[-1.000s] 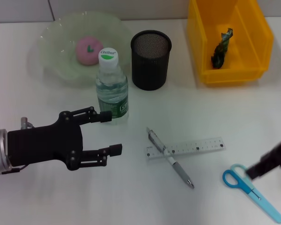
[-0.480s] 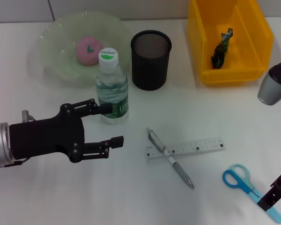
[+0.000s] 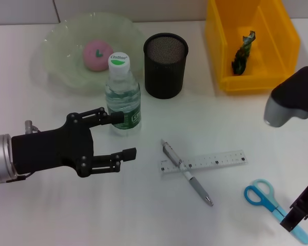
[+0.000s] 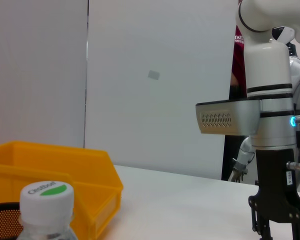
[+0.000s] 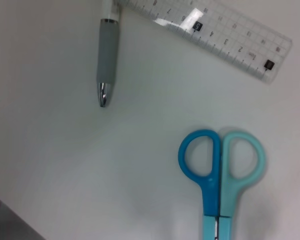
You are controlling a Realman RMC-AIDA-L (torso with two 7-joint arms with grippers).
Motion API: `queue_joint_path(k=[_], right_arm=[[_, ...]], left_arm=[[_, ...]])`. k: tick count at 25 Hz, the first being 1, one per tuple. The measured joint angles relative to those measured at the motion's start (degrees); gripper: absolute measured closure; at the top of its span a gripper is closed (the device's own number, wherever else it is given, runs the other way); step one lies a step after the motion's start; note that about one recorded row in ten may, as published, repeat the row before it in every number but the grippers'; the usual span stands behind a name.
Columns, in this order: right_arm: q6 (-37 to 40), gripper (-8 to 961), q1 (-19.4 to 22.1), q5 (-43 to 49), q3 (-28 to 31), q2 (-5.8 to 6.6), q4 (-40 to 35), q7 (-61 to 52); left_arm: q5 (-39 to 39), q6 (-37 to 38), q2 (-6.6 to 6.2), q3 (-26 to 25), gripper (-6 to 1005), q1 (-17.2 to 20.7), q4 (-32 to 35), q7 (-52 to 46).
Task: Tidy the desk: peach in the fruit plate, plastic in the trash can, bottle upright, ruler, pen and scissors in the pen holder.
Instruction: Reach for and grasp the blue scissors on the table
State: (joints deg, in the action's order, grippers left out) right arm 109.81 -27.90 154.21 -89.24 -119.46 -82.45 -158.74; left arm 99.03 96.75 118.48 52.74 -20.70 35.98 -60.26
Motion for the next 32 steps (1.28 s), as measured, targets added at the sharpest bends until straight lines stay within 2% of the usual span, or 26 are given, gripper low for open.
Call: queue_joint_path(k=[15,32], right_arm=[[-1.2,316,0.8,1.3,-11.4,-0.25,-6.0,-10.0],[-2.9,397,3.0,2.5,-11.8,-0.43,-7.3,-10.7]], left_arm=[[-0.1,-0.1,-0.18,-0.5,197,0.1,-1.1,1.6],[-0.1,-0.1,-0.27,-0.5,198,0.1,-1.1,2.0]])
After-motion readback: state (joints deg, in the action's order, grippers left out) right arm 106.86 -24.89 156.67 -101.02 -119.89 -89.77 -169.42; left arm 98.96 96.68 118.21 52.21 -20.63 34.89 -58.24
